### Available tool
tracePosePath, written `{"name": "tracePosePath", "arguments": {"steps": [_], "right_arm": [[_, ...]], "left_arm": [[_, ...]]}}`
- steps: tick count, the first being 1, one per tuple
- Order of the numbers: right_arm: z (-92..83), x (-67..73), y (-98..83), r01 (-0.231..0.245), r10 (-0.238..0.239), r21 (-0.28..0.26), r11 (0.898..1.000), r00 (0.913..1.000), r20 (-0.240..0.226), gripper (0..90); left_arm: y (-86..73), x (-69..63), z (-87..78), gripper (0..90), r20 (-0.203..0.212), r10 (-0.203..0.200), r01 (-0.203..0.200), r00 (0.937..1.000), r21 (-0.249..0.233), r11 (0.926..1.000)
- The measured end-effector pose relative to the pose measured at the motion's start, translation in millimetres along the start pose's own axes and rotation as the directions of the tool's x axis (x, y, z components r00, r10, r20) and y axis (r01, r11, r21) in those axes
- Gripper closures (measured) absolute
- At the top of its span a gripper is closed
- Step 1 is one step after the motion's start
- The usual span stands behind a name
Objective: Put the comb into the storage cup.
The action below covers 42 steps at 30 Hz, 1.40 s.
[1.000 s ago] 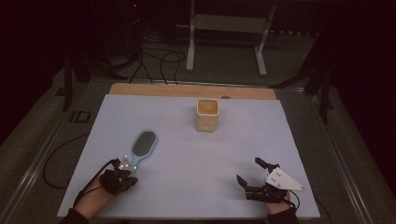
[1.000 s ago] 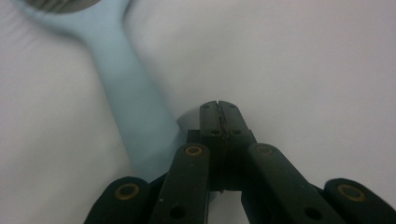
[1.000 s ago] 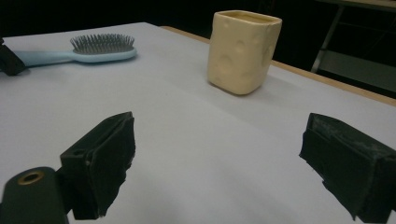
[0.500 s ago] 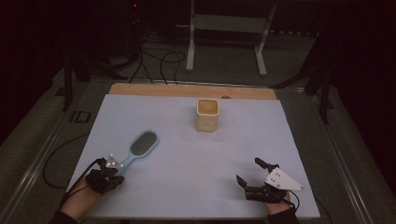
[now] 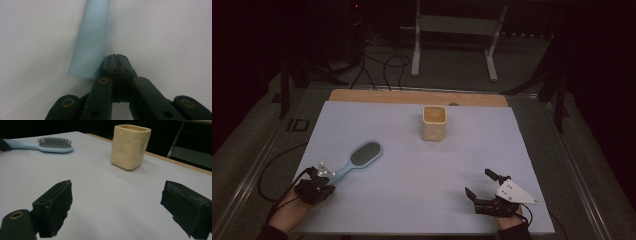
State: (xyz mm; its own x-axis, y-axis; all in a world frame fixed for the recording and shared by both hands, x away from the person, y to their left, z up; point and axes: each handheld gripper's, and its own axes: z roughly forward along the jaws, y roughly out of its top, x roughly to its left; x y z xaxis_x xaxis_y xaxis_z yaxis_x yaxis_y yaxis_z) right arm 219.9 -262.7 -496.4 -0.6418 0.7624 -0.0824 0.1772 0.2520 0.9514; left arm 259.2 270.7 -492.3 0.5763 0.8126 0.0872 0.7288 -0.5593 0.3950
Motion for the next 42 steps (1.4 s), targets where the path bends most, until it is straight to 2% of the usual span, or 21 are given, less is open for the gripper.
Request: {"name": "tracePosePath", "arguments": {"steps": [4, 7, 13, 17, 20, 22, 24, 31, 33, 34, 36, 39, 42], "right_arm": [[0.1, -0.2, 0.2, -0.001, 0.001, -0.002, 1.0, 1.0, -0.001, 9.6], [0.5, 0.5, -0.2, 0.005, -0.005, 0.002, 1.0, 1.0, -0.001, 9.5], [0.7, 0.5, -0.2, 0.004, -0.004, 0.002, 1.0, 1.0, -0.003, 9.5], [0.7, 0.3, -0.3, 0.002, -0.002, 0.002, 1.0, 1.0, -0.004, 9.6], [0.6, 0.1, 0.0, 0.001, -0.001, -0.002, 1.0, 1.0, -0.004, 9.5], [0.9, 0.0, -0.2, 0.002, -0.002, 0.0, 1.0, 1.0, -0.004, 9.5], [0.8, 0.6, -0.2, 0.005, -0.005, 0.002, 1.0, 1.0, -0.003, 9.5], [0.9, 0.3, -0.1, 0.003, -0.003, 0.0, 1.0, 1.0, -0.005, 9.5], [1.4, 0.8, -0.3, -0.003, 0.003, 0.004, 1.0, 1.0, -0.008, 9.5], [1.7, 0.9, -0.7, 0.003, -0.003, 0.008, 1.0, 0.9999, -0.01, 9.5], [2.0, 0.9, -0.8, 0.004, -0.004, 0.01, 1.0, 0.9999, -0.011, 9.5], [2.0, 0.1, -0.9, -0.003, 0.003, 0.008, 1.0, 0.9999, -0.011, 9.5], [1.7, 0.1, -1.0, -0.001, 0.001, 0.007, 1.0, 1.0, -0.009, 9.5]], "left_arm": [[-1.6, 7.1, -5.5, 89.9, -0.005, -0.021, 0.021, 0.9998, -0.011, 0.9997], [-1.0, 8.4, -12.0, 89.9, -0.007, -0.017, 0.016, 0.9998, -0.026, 0.9995], [2.8, 12.2, -23.7, 89.7, 0.019, -0.018, 0.02, 0.9996, -0.067, 0.9976], [8.5, 18.4, -33.8, 88.7, 0.061, -0.014, 0.02, 0.998, -0.095, 0.9953], [13.0, 21.2, -37.0, 85.2, 0.067, -0.004, 0.011, 0.9977, -0.094, 0.9955], [15.9, 23.3, -37.8, 82.1, 0.091, 0.001, 0.008, 0.9959, -0.097, 0.9952], [18.8, 24.1, -37.8, 80.4, 0.095, 0.016, -0.008, 0.9953, -0.089, 0.996], [29.2, 24.4, -29.5, 62.4, 0.103, 0.043, -0.038, 0.9938, -0.048, 0.9981], [32.1, 23.5, -26.1, 54.5, 0.115, 0.055, -0.053, 0.9918, -0.027, 0.9983], [33.6, 22.9, -24.0, 49.1, 0.125, 0.073, -0.073, 0.9895, -0.003, 0.9973], [36.2, 20.6, -20.9, 41.0, 0.111, 0.096, -0.099, 0.9891, 0.017, 0.995], [40.5, 19.4, -18.4, 30.3, 0.109, 0.094, -0.098, 0.9896, 0.029, 0.9948], [45.0, 18.9, -16.2, 15.7, 0.121, 0.092, -0.097, 0.9884, 0.04, 0.9945]]}}
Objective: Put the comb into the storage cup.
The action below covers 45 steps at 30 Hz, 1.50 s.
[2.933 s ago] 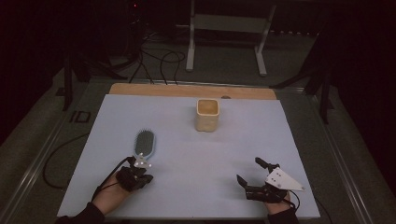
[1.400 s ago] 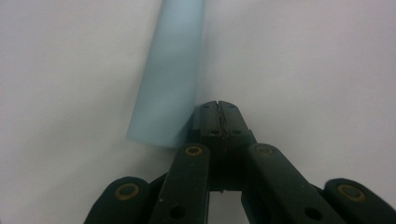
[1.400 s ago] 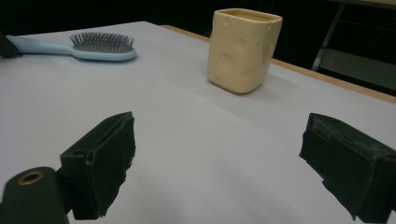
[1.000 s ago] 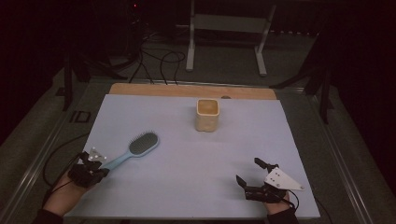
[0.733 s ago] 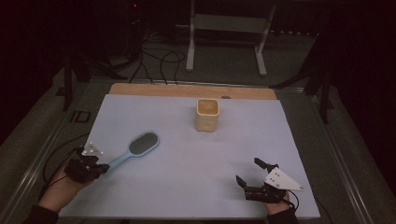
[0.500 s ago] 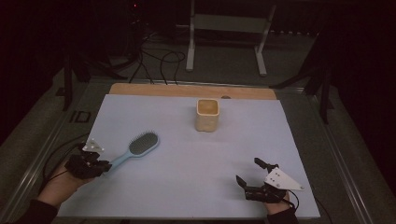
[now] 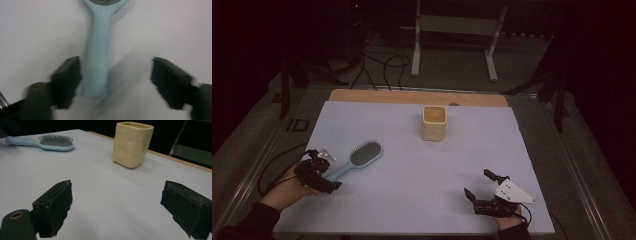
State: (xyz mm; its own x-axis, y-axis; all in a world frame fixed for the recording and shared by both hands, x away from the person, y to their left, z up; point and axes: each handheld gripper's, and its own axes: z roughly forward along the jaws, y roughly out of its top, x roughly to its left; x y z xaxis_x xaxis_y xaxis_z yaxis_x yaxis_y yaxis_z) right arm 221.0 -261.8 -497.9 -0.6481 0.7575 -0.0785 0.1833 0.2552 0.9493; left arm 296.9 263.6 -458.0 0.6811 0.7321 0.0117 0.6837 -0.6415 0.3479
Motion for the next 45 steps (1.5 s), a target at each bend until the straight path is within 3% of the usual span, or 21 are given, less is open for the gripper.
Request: {"name": "tracePosePath", "arguments": {"steps": [3, 7, 9, 12, 13, 25, 26, 29, 37, 45], "right_arm": [[0.5, -0.1, -0.3, -0.002, 0.002, 0.002, 1.0, 1.0, -0.004, 9.6], [0.1, -0.2, 0.1, -0.002, 0.002, -0.001, 1.0, 1.0, -0.001, 9.5], [0.2, -0.5, -0.5, -0.006, 0.006, 0.003, 1.0, 1.0, -0.001, 9.5], [0.0, -0.2, -0.2, -0.004, 0.004, 0.0, 1.0, 1.0, 0.001, 9.5], [0.0, -0.2, -0.2, -0.004, 0.004, 0.0, 1.0, 1.0, 0.001, 9.5], [-1.0, -0.2, -1.4, -0.005, 0.005, 0.006, 1.0, 1.0, 0.002, 9.5], [-1.1, -0.4, -1.4, -0.004, 0.004, 0.004, 1.0, 1.0, 0.003, 9.5], [-1.6, -0.3, -1.3, -0.004, 0.004, 0.004, 1.0, 1.0, 0.001, 9.5], [-2.3, -0.1, -1.2, -0.004, 0.004, 0.004, 1.0, 1.0, 0.002, 9.5], [-2.2, 0.0, -1.3, -0.003, 0.003, 0.004, 1.0, 1.0, 0.001, 9.5]], "left_arm": [[5.0, -0.2, 1.6, 8.0, -0.008, 0.02, -0.02, 0.9998, 0.006, 0.9998], [11.0, -1.5, 4.7, 7.9, -0.007, 0.06, -0.06, 0.9982, 0.028, 0.9978], [13.8, -0.8, 7.0, 6.6, -0.01, 0.058, -0.058, 0.9982, 0.036, 0.9977], [18.0, -1.8, 10.1, 4.8, -0.051, 0.068, -0.065, 0.9964, 0.053, 0.9965], [18.0, -1.8, 10.1, 0.4, -0.051, 0.068, -0.065, 0.9964, 0.053, 0.9965], [35.8, 1.2, 21.7, 0.0, -0.002, 0.127, -0.127, 0.9919, 0.085, 0.9883], [38.3, 2.4, 25.1, 0.0, 0.02, 0.134, -0.135, 0.9908, 0.084, 0.9872], [42.3, 3.7, 30.6, 0.0, 0.011, 0.148, -0.148, 0.989, 0.107, 0.9832], [50.1, 9.4, 39.4, 3.4, 0.031, 0.144, -0.147, 0.9891, 0.123, 0.9815], [52.6, 12.7, 45.0, 16.7, 0.033, 0.153, -0.156, 0.9877, 0.145, 0.9771]]}}
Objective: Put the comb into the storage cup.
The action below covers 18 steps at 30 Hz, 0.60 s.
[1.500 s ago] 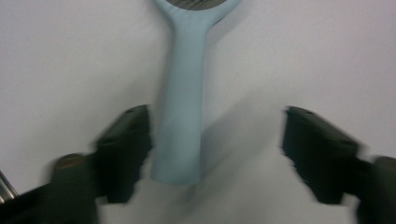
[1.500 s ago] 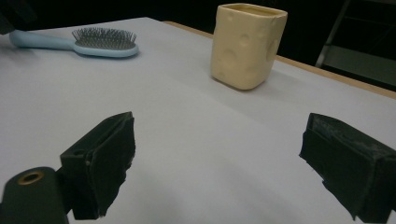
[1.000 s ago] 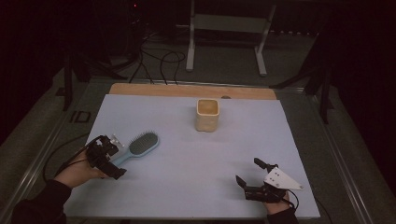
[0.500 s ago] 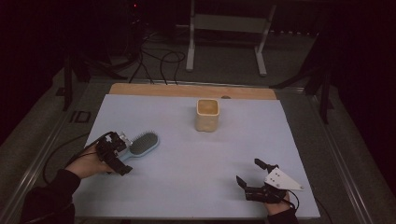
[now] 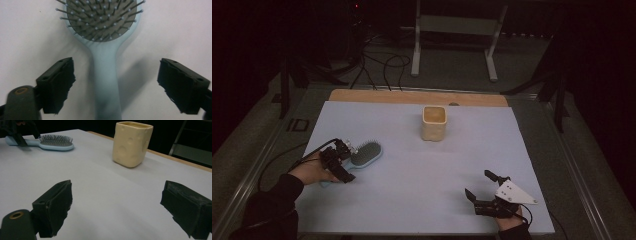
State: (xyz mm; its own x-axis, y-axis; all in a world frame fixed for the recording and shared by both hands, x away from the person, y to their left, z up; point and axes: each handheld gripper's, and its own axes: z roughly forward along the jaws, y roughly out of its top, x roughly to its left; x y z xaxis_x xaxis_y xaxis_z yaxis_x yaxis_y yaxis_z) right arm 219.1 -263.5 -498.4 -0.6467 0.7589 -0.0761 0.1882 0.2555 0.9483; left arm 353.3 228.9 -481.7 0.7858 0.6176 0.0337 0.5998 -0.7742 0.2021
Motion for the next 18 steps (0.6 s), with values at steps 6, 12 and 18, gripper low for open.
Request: {"name": "tracePosePath", "arguments": {"steps": [6, 12, 18], "right_arm": [[-0.1, 0.0, 0.1, 0.001, -0.001, -0.004, 1.0, 1.0, 0.0, 9.5], [-0.6, 0.3, 0.5, 0.0, 0.0, -0.007, 1.0, 1.0, 0.0, 9.5], [-0.3, 0.2, 0.4, 0.0, 0.0, -0.005, 1.0, 1.0, -0.002, 9.5]], "left_arm": [[0.5, 6.9, 0.1, 30.6, 0.017, -0.018, 0.018, 0.9997, -0.006, 0.9998], [2.3, 11.8, 6.1, 44.0, 0.028, -0.042, 0.042, 0.9987, 0.005, 0.9991], [4.6, 14.2, 7.3, 54.0, 0.035, -0.037, 0.036, 0.9987, 0.008, 0.9993]]}}
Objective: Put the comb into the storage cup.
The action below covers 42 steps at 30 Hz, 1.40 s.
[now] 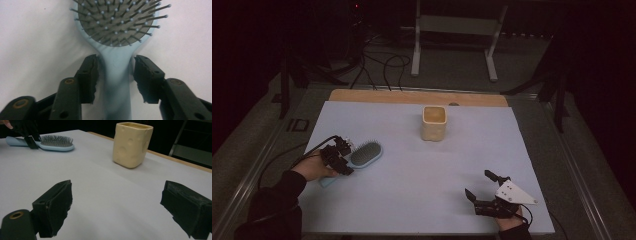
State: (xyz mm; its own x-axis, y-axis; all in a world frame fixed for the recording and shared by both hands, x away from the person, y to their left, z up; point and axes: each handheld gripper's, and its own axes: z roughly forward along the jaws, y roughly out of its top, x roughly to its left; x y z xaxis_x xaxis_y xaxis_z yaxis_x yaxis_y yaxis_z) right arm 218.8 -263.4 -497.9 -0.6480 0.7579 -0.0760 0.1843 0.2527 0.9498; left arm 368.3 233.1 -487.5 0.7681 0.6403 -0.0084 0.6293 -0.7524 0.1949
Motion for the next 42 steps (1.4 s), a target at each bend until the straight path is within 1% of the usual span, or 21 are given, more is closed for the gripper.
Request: {"name": "tracePosePath", "arguments": {"steps": [1, 2, 4, 6, 11, 15, 21, 25, 26, 27, 28, 30, 32, 33, 34, 36, 38, 39, 40, 41, 42], "right_arm": [[0.0, 0.1, 0.0, 0.0, 0.0, 0.0, 1.0, 1.0, 0.0, 9.6], [-0.1, 0.2, 0.1, 0.0, 0.0, 0.0, 1.0, 1.0, 0.001, 9.5], [-0.5, -0.3, 0.2, 0.002, -0.002, -0.004, 1.0, 1.0, 0.003, 9.6], [-0.8, -0.2, 0.3, -0.002, 0.002, -0.003, 1.0, 1.0, 0.004, 9.6], [-0.6, -0.4, 0.3, 0.004, -0.004, -0.004, 1.0, 1.0, 0.004, 9.6], [-0.7, 0.0, 0.5, 0.003, -0.003, -0.005, 1.0, 1.0, 0.004, 9.6], [-1.0, 0.1, 0.7, 0.001, -0.001, -0.005, 1.0, 1.0, 0.004, 9.6], [-1.1, -0.1, 0.5, -0.002, 0.002, -0.005, 1.0, 1.0, 0.006, 9.6], [-1.0, -0.3, 0.4, -0.002, 0.002, -0.005, 1.0, 1.0, 0.006, 9.6], [-1.0, -0.3, 0.4, -0.001, 0.002, -0.005, 1.0, 1.0, 0.006, 9.5], [-1.0, -0.3, 0.4, -0.002, 0.002, -0.004, 1.0, 1.0, 0.006, 9.6], [-1.2, -0.2, 0.5, -0.002, 0.002, -0.005, 1.0, 1.0, 0.005, 9.6], [-1.2, -0.5, 0.4, -0.001, 0.001, -0.005, 1.0, 1.0, 0.007, 9.5], [-1.2, -0.6, 0.3, -0.002, 0.002, -0.004, 1.0, 1.0, 0.008, 9.6], [-1.3, -0.6, 0.4, -0.001, 0.001, -0.004, 1.0, 1.0, 0.008, 9.6], [-1.3, -0.6, 0.5, 0.0, 0.0, -0.005, 1.0, 1.0, 0.008, 9.6], [-1.2, -0.6, 0.4, -0.001, 0.001, -0.005, 1.0, 1.0, 0.007, 9.6], [-1.3, -0.6, 0.4, -0.001, 0.001, -0.004, 1.0, 1.0, 0.008, 9.6], [-1.3, -0.7, 0.4, 0.0, 0.0, -0.005, 1.0, 1.0, 0.008, 9.6], [-1.3, -0.7, 0.4, 0.0, 0.0, -0.005, 1.0, 1.0, 0.008, 9.6], [-1.3, -0.9, 0.5, 0.002, -0.002, -0.008, 1.0, 1.0, 0.009, 9.6]], "left_arm": [[0.7, 0.5, -0.1, 58.0, -0.003, -0.002, 0.002, 1.0, 0.005, 1.0], [1.3, 1.0, 0.0, 59.6, -0.003, -0.002, 0.002, 1.0, 0.008, 1.0], [2.8, 1.6, 0.6, 62.6, 0.002, -0.015, 0.015, 0.9999, 0.019, 0.9997], [4.1, 0.6, 0.8, 65.4, 0.005, -0.001, 0.001, 1.0, 0.029, 0.9996], [5.6, -0.4, 1.4, 67.7, 0.004, -0.002, 0.002, 1.0, 0.045, 0.999], [6.0, -1.4, 1.7, 68.8, -0.001, -0.01, 0.01, 1.0, 0.05, 0.9987], [3.5, -1.1, 1.8, 69.7, 0.003, -0.024, 0.024, 0.9997, 0.03, 0.9992], [-1.0, -1.8, 0.9, 69.8, 0.002, -0.039, 0.039, 0.9992, -0.005, 0.9992], [-1.6, -1.5, 0.3, 69.9, 0.001, -0.041, 0.041, 0.9991, -0.007, 0.9991], [-2.4, -1.5, -0.1, 69.9, 0.01, -0.042, 0.043, 0.9991, -0.013, 0.999], [-3.1, -1.4, -0.9, 69.9, 0.028, -0.045, 0.045, 0.9986, -0.022, 0.9987], [-3.5, -3.8, -2.5, 69.9, 0.015, -0.037, 0.038, 0.9992, -0.028, 0.9989], [-3.6, -4.5, -3.3, 69.9, 0.018, -0.036, 0.036, 0.9992, -0.031, 0.9989], [-3.6, -5.6, -6.4, 70.0, 0.015, -0.044, 0.044, 0.9989, -0.045, 0.998], [-3.8, -6.5, -8.6, 70.0, 0.019, -0.033, 0.034, 0.9993, -0.057, 0.9978], [-3.8, -6.5, -8.6, 70.0, 0.019, -0.033, 0.034, 0.9993, -0.057, 0.9978], [-3.3, -7.0, -19.2, 70.0, 0.016, -0.051, 0.053, 0.9986, -0.118, 0.9915], [-3.2, -8.1, -21.7, 69.9, 0.009, -0.049, 0.05, 0.9988, -0.14, 0.9888], [-3.0, -8.7, -24.1, 70.0, 0.002, -0.059, 0.058, 0.9983, -0.162, 0.985], [-3.0, -8.7, -24.1, 69.9, 0.002, -0.059, 0.058, 0.9983, -0.162, 0.985], [-2.5, -9.6, -29.4, 69.9, 0.003, -0.072, 0.071, 0.9974, -0.207, 0.9758]]}}
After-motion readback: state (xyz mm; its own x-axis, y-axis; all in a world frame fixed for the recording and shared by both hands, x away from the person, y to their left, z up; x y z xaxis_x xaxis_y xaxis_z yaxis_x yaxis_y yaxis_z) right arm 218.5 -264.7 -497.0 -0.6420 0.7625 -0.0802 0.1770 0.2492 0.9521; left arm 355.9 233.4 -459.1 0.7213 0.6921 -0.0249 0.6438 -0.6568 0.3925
